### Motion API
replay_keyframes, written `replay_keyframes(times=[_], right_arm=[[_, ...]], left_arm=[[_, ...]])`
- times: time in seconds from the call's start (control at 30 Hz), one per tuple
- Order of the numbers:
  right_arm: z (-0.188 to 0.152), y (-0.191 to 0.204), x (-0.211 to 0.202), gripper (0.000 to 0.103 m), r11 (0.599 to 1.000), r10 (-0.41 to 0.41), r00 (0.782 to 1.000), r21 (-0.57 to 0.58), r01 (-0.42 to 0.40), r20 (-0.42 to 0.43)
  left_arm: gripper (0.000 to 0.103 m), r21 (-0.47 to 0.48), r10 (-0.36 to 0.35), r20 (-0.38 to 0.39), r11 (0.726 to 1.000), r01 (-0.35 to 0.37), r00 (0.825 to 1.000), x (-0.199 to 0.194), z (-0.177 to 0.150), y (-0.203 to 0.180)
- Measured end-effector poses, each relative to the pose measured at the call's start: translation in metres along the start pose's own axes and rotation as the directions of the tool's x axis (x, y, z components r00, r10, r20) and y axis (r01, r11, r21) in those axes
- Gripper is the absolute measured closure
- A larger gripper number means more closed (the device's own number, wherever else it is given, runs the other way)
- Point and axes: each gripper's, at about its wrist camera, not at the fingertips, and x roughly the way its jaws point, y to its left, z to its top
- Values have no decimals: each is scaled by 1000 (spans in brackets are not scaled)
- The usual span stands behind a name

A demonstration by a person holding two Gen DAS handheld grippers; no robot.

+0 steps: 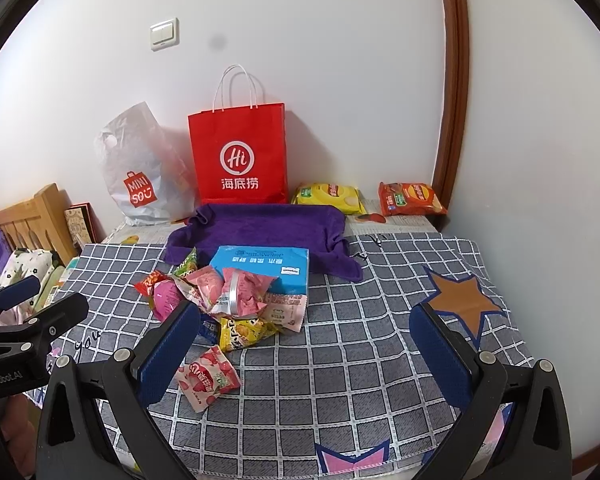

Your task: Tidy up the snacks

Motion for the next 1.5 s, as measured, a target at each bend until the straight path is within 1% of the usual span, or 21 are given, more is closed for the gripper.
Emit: replay_keyframes(times=[0.2, 0.33, 0.6, 0.8, 0.93, 1.0, 1.1, 1.23, 1.3, 1.4, 1.5], right_arm=[[0, 1, 1, 0, 1000, 9, 1000, -1, -9, 3], [-1, 2, 7, 0, 1000, 17, 1000, -7, -17, 0], [-8, -5, 34, 0, 1000, 15, 1000, 1, -15, -15], [-14, -19, 60, 0, 1000, -20, 1000, 21, 21, -21], [-19, -27, 81, 0, 999, 16, 998, 40, -13, -66], [-23, -27, 91, 0, 999, 15, 997, 42, -12, -81], [-27, -24, 105, 3, 999, 23, 994, 33, -20, -110], [-36, -11, 122, 4, 998, 64, 986, 8, -64, -156], [-38, -4, 129, 4, 998, 63, 985, -7, -65, -163], [-35, 7, 140, 4, 996, 81, 980, -8, -84, -183], [-28, 17, 145, 4, 994, 101, 979, -13, -105, -176]], left_arm=[[1, 9, -10, 1, 1000, 10, 1000, 4, -1, -2], [1, 13, -14, -14, 1000, 14, 1000, 12, -3, -1], [1, -12, -7, -75, 1000, 6, 997, 43, -8, 8], [1, -48, -12, -138, 999, 5, 990, 74, -13, 25], [1, -66, 24, -161, 997, -35, 987, 91, -16, 34], [1, -72, 36, -183, 996, -50, 982, 101, -17, 39], [1, -82, 55, -204, 994, -74, 977, 114, -19, 48], [1, -100, 68, -232, 991, -93, 970, 127, -22, 60], [1, -105, 70, -245, 990, -98, 967, 133, -22, 65], [1, -117, 64, -258, 988, -97, 964, 139, -22, 71], [1, -124, 71, -268, 986, -107, 961, 147, -20, 78]])
